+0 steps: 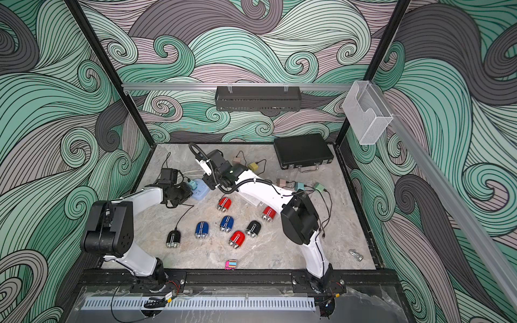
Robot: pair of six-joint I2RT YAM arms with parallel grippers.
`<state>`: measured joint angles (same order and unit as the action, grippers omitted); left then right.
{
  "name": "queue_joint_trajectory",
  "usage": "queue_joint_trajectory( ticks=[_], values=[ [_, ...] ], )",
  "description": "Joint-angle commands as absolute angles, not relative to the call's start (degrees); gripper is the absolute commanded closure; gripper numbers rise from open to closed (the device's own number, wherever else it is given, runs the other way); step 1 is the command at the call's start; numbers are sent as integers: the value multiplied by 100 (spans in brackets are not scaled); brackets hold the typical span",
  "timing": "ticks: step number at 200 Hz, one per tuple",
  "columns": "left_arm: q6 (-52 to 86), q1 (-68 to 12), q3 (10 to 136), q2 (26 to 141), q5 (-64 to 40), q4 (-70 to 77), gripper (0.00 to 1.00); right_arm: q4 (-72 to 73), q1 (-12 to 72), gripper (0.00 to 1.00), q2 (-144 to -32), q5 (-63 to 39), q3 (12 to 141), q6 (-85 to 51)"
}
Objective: Unplug the electric shaver
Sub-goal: Remove the plug from the socket, then move the socket to the center of the board.
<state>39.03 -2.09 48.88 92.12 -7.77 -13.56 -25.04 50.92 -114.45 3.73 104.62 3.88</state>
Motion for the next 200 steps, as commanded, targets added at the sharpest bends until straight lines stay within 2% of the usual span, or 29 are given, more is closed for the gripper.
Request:
queue_joint_trajectory(
  ticks=[1, 43, 111, 159, 200],
  values=[
    [3779, -281, 4877, 8989, -625, -1700, 66, -2091, 5021, 80, -10830, 733, 10260, 277],
    [3797, -369, 4936, 8789, -606, -1798, 65, -2265, 4772, 79, -10007, 1156, 9773, 146],
    [3771, -490, 4956, 8458, -516, -1993, 65, -2638, 4176, 80, -8197, 1830, 8260, -137],
    [3709, -554, 4907, 8186, -363, -2144, 64, -3687, 3939, 80, -7011, 2618, 7466, -821],
    [3668, -562, 4846, 8001, -317, -2213, 64, -4496, 3804, 82, -6490, 2938, 6907, -1553]
  ],
)
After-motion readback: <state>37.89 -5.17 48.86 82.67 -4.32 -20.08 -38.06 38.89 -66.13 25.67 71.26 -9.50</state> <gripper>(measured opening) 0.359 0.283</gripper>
